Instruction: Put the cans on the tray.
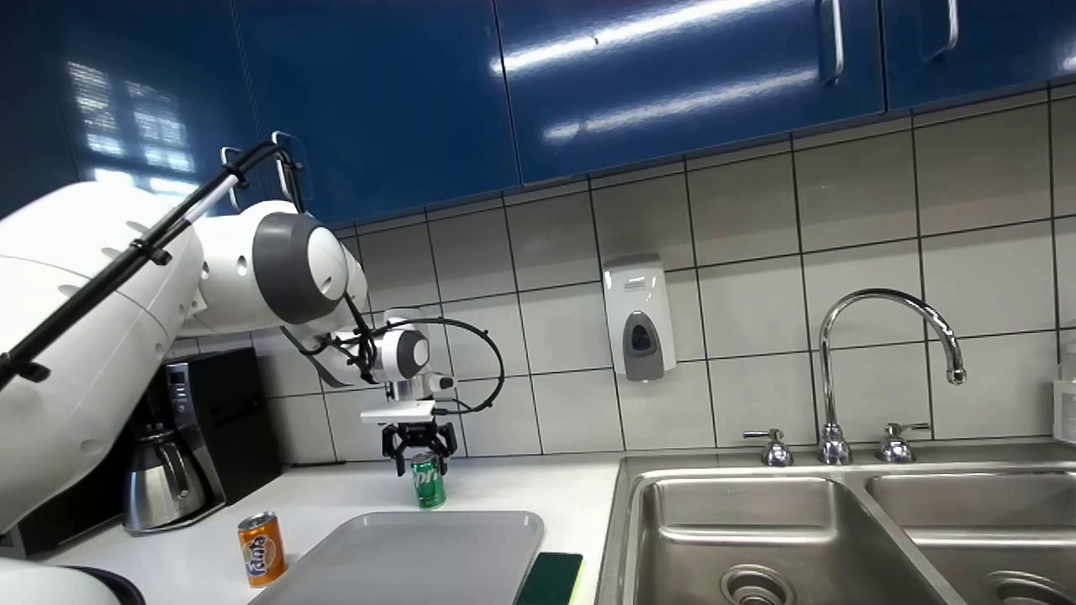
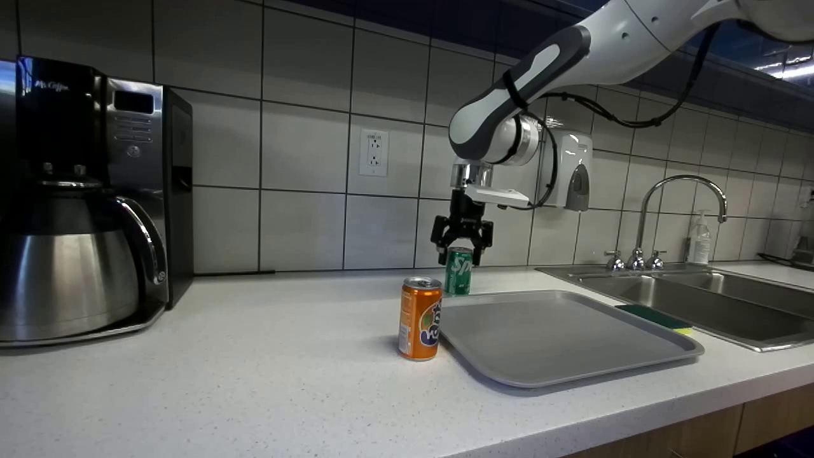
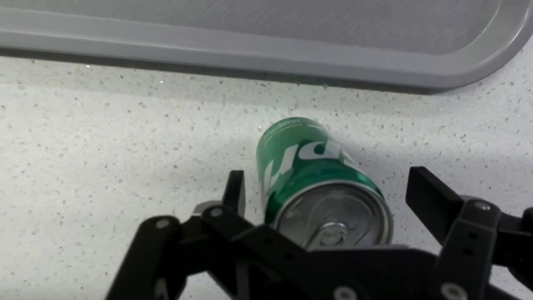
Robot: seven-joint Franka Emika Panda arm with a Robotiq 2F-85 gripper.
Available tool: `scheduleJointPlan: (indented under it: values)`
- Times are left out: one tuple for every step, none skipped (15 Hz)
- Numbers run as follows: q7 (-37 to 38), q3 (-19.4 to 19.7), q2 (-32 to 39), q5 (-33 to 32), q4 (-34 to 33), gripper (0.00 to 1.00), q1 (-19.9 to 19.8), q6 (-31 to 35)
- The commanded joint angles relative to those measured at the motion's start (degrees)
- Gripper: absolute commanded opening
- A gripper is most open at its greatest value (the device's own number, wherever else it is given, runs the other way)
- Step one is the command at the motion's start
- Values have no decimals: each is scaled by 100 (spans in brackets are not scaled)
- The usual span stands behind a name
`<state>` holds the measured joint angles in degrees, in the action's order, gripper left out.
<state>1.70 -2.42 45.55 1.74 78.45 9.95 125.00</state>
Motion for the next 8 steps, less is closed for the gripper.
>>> scheduleJointPlan:
  values:
    - [-11, -35, 85, -122, -222, 100, -48, -278]
    - [-12, -36, 79, -118, -213, 100, -50, -287]
    - [-14, -41, 74, -109, -206, 100, -56, -299]
    - [-16, -41, 73, -108, -207, 100, -58, -313]
    - [-21, -42, 74, -107, -213, 100, -62, -333]
    - [-35, -40, 81, -112, -226, 100, -69, -361]
    - [-36, -39, 93, -104, -243, 100, -81, -383]
    - [-31, -24, 106, -120, -266, 100, -80, -419]
